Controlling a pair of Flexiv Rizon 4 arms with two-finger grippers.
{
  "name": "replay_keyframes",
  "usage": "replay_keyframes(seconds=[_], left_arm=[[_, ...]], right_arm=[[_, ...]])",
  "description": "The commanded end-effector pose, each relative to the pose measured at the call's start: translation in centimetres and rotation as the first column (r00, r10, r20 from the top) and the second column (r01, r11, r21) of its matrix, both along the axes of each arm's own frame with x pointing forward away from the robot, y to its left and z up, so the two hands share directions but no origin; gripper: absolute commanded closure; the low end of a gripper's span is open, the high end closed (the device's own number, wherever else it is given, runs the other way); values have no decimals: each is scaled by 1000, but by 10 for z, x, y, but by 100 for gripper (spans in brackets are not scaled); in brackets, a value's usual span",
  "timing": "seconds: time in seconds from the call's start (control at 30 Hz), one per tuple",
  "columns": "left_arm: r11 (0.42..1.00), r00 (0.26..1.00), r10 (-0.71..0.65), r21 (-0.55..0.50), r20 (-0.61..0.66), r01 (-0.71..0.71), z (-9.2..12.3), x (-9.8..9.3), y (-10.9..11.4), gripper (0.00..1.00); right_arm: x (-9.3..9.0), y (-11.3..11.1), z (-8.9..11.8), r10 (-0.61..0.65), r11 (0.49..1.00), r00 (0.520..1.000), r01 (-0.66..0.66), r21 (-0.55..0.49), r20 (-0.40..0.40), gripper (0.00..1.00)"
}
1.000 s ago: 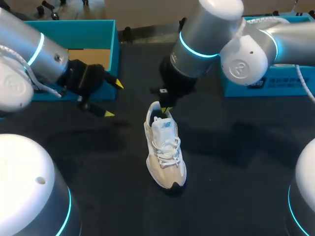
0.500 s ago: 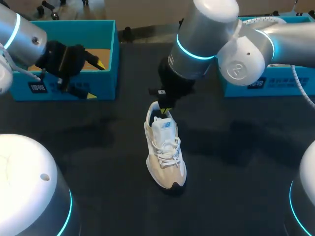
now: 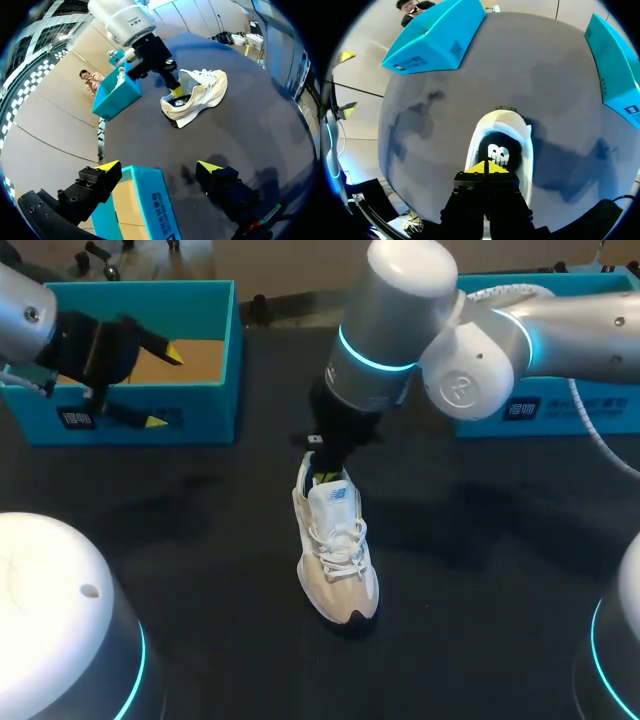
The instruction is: Take the shoe out of the shoebox, open the shoe tongue, remove and reinsert the insole, then place the shoe into the shoebox
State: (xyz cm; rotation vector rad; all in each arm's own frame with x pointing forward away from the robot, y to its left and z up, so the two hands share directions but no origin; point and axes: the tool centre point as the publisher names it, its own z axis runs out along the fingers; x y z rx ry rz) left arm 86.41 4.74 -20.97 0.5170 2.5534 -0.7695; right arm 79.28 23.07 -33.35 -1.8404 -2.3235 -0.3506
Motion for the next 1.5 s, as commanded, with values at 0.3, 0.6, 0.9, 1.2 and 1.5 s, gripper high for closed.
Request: replay_keyframes(seconds=[0.3,0.6,0.9,1.2,1.5], left_arm=[[999,999,48,5,21,-48,3,3,11,0],[999,999,48,5,21,-48,3,3,11,0],[999,999,48,5,21,-48,3,3,11,0],[999,999,48,5,21,-48,3,3,11,0],[999,999,48,5,21,-48,3,3,11,0]], right_arm=[[-4,11,-20,-8,1000,999,8,-4,-37,100],[-4,13,-32,-22,999,999,21,-38,-37,100],[-5,9,-46,-58,992,998,54,-118,-35,100],[-9,5,-54,-91,980,995,83,-178,-41,100],[3,5,-42,-79,974,996,88,-209,49,100]])
